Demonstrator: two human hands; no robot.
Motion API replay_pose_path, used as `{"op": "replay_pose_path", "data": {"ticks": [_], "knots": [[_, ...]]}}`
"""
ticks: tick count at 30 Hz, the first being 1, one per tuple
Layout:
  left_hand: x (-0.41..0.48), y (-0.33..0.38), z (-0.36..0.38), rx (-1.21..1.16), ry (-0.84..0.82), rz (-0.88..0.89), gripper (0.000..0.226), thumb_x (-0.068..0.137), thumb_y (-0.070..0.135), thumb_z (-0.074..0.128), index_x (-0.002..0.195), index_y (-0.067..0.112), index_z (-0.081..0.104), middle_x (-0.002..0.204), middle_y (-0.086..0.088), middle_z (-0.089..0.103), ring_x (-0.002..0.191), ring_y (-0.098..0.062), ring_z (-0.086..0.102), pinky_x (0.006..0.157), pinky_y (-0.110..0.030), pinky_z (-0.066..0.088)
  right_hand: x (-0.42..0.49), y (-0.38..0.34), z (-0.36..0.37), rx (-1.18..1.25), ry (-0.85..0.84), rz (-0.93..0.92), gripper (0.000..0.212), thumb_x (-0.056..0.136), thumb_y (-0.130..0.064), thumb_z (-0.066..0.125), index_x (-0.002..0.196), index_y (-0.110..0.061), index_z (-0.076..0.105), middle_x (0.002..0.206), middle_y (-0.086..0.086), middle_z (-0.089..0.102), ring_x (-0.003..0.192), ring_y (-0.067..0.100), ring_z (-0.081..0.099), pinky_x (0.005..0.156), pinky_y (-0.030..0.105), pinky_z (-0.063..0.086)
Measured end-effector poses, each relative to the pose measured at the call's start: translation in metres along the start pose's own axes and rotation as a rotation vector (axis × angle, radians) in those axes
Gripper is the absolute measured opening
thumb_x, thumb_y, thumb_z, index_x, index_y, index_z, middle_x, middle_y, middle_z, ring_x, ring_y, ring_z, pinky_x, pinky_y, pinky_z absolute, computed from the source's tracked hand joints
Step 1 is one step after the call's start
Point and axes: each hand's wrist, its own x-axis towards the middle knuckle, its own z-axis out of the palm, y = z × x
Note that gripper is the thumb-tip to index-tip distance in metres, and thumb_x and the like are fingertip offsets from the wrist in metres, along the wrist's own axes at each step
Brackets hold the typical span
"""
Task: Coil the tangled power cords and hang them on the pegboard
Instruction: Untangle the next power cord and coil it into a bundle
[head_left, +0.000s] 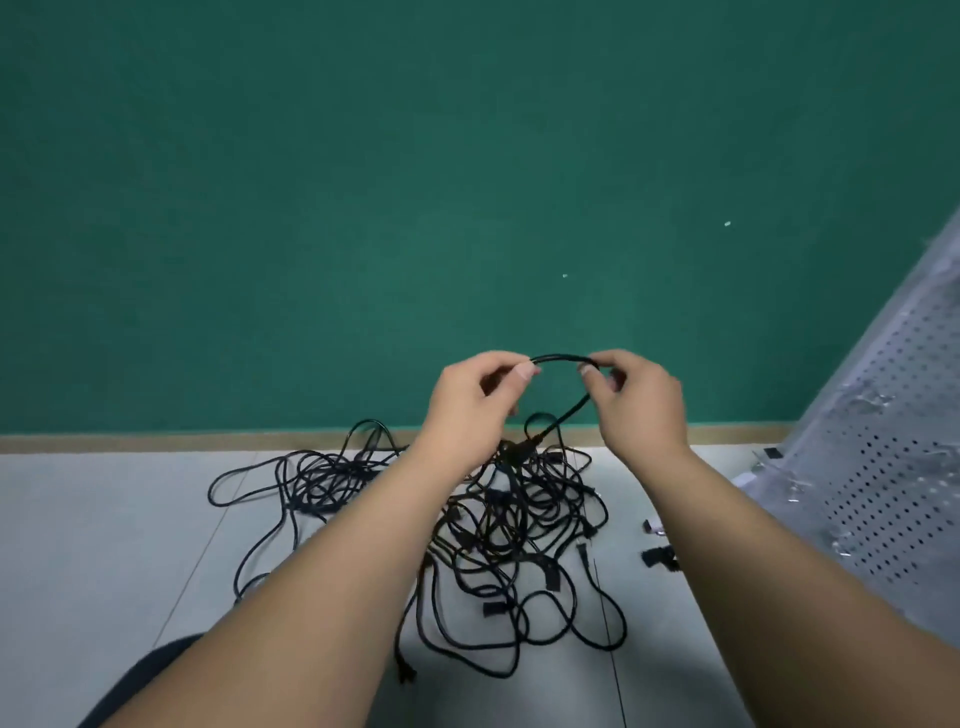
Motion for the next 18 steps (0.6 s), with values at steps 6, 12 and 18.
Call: {"op": "replay_pose_path", "data": {"ticks": [6,12,18], "knots": [[-0.009,0.031,-0.043,-0.228,-0.049,-0.088,0.021,0.107,0.028,0.062,0.106,0.015,0.078,0.078,-0.003,0.065,0.072,-0.018,0.066,0.072,-0.029,0.059,-0.011,-0.071,-0.029,0.506,-0.213,-0.011,0.028,0.100,-0.003,0.057,0.105,-0.024,0.076,0.094,-0.003,0.082,0.078,0.017,0.077,0.073,0.034,0.059],[-0.012,-0.002,-0.048,-0.032,-0.111,-0.241,0.030,0.106,0.032,0.064,0.134,0.024,0.060,0.110,-0.001,0.067,0.089,-0.020,0.075,0.090,-0.047,0.062,-0.027,-0.092,-0.025,0.565,-0.441,-0.080,0.022,0.105,-0.006,0.060,0.104,-0.017,0.079,0.098,0.005,0.081,0.086,0.024,0.079,0.084,0.038,0.062],[0.001,-0.020,-0.056,0.102,-0.109,-0.134,0.057,0.107,0.035,0.060,0.158,0.036,0.038,0.155,0.023,0.047,0.139,-0.001,0.049,0.119,-0.038,0.040,-0.017,-0.087,-0.020,0.590,-0.552,-0.136,0.023,0.107,-0.006,0.059,0.124,-0.019,0.066,0.096,0.010,0.078,0.068,0.023,0.059,0.070,0.030,0.053]]}}
